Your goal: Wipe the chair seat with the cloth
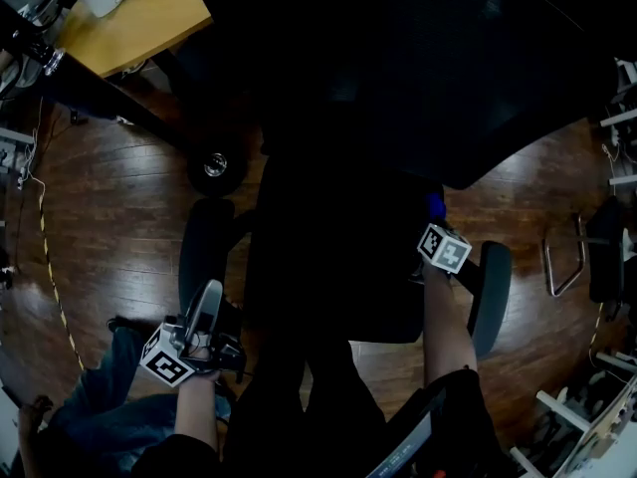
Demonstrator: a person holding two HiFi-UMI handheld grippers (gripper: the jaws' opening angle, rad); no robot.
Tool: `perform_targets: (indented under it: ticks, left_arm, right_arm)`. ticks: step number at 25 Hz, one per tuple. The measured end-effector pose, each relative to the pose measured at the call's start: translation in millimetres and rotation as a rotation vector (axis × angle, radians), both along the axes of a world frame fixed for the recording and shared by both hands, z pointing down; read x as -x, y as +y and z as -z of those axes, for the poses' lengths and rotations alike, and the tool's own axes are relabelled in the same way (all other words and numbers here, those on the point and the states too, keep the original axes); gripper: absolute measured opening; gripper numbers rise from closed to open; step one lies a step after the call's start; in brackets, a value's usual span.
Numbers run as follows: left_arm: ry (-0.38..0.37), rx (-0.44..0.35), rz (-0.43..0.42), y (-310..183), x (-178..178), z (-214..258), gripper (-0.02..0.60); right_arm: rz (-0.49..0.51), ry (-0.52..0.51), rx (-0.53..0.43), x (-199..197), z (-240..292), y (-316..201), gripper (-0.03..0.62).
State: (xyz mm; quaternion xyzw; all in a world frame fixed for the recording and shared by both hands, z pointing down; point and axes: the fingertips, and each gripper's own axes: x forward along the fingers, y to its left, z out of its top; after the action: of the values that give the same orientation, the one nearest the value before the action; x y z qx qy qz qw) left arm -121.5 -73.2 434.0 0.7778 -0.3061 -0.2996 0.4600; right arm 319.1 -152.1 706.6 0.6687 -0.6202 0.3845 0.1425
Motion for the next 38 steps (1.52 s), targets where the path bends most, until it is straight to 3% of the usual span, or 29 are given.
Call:
perform_targets:
  ticks: [2,7,14,17,22,25,30,35,38]
  left_arm:
    - [0.005,0.004,0.004,-1.3,3.3,-2.7,0.0]
    - [0.022,-0.021,0.027,1.4,7.4,2.6,0.0]
    - [0.022,-0.05,0.049,11.6,20.4,9.4,0.0]
    - [0.028,-0.058,0.053,16.0,22.7,8.9,0.0]
    - [0.032,-0.06,0.051,23.6,27.2,8.9,0.0]
    - [0.05,-0.088,0.032,26.1,30.5,15.5,0.0]
    - [0.062,-0.079,-0.012,25.2,18.9,12.9,0.001]
    - [0.061,-0.081,-0.032,17.7,7.0,14.3,0.0]
    - [0.107,-0.081,-0.03,12.3,8.4,16.6,0.0]
  right_arm:
    - [0.03,-0.073,-0.065,36.8,8.0,-9.5,0.06]
    - [0.275,-0.215,-0.116,189.5,26.8,-32.0,0.06]
    - [0.507,-0.328,-0.065,357.7,20.2,-31.1,0.06]
    - [0.562,-0.28,0.007,388.2,-9.9,-20.5,0.06]
    - [0.566,-0.197,-0.001,378.7,-17.3,-15.9,0.06]
    - [0.498,-0.191,0.01,349.7,-21.9,-10.3,0.06]
    - [0.357,-0.116,0.039,256.7,-37.6,6.4,0.06]
    - [0.184,-0.057,0.06,137.4,-35.1,30.1,0.06]
    - [0.073,-0.036,0.08,72.5,-30.4,53.0,0.06]
